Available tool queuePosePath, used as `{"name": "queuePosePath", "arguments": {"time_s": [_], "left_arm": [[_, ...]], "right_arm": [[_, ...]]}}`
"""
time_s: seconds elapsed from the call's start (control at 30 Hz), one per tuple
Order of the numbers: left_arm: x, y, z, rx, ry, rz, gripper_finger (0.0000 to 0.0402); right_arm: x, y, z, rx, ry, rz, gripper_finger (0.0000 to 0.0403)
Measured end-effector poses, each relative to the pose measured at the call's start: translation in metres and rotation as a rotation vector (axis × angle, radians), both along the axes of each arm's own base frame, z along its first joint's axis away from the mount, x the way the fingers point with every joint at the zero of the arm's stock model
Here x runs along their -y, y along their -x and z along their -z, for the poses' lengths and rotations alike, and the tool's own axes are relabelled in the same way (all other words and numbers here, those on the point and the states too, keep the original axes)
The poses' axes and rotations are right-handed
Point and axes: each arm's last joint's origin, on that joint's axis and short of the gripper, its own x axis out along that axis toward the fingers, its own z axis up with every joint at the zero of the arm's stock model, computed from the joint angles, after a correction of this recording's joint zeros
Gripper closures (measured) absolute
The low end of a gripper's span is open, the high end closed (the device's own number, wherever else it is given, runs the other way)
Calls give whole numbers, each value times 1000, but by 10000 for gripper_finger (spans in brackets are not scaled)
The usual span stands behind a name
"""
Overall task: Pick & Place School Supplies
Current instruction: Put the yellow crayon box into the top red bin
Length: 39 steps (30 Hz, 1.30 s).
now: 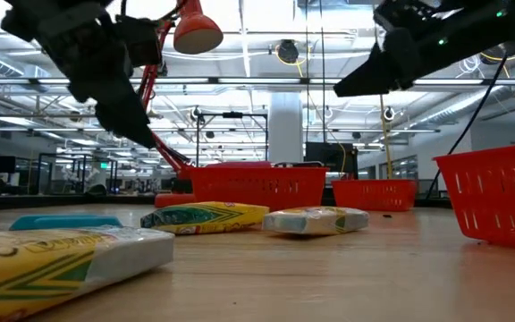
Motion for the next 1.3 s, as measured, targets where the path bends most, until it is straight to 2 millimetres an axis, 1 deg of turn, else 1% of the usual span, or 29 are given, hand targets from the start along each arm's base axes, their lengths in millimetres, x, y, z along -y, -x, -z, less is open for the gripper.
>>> {"name": "queuePosePath", "arguments": {"time_s": [0.13, 0.2, 0.3, 0.4, 0.5, 0.57, 0.67, 0.8, 0.9, 1.0, 1.1, 1.23, 1.3], "left_arm": [[20, -7, 1, -13, 32, 11, 133], [30, -8, 6, -43, 52, 15, 133], [44, -1, 15, -143, 83, -2, 133], [56, 12, 19, -234, 110, -42, 133], [66, 16, 19, -194, 96, -80, 133], [71, 11, 14, -102, 98, -91, 133], [70, -2, 15, -16, 99, -98, 133], [63, -17, 22, 32, 90, -129, 133], [56, -23, 31, 17, 65, -142, 133], [54, -36, 30, 40, 78, -122, 133], [56, -49, 32, 20, 63, -94, 133], [58, -67, 35, -76, 26, -77, 133], [57, -73, 39, -158, -25, -95, 133]], "right_arm": [[-16, 3, 0, 7, 5, -14, 129], [-24, 5, 0, 9, 3, -23, 129], [-34, 8, 2, 4, -10, -42, 129], [-45, 11, 3, 5, -25, -83, 129], [-54, 15, 5, 3, -9, -82, 129], [-59, 16, 6, 3, 9, -71, 129], [-65, 17, 8, 0, 24, -71, 129], [-70, 17, 12, -9, 21, -83, 129], [-72, 18, 12, -10, 16, -90, 129], [-74, 20, 14, -21, 31, -88, 129], [-76, 21, 14, -26, 35, -94, 129], [-78, 22, 15, -29, 37, -105, 129], [-79, 23, 15, -34, 40, -109, 129]]}}
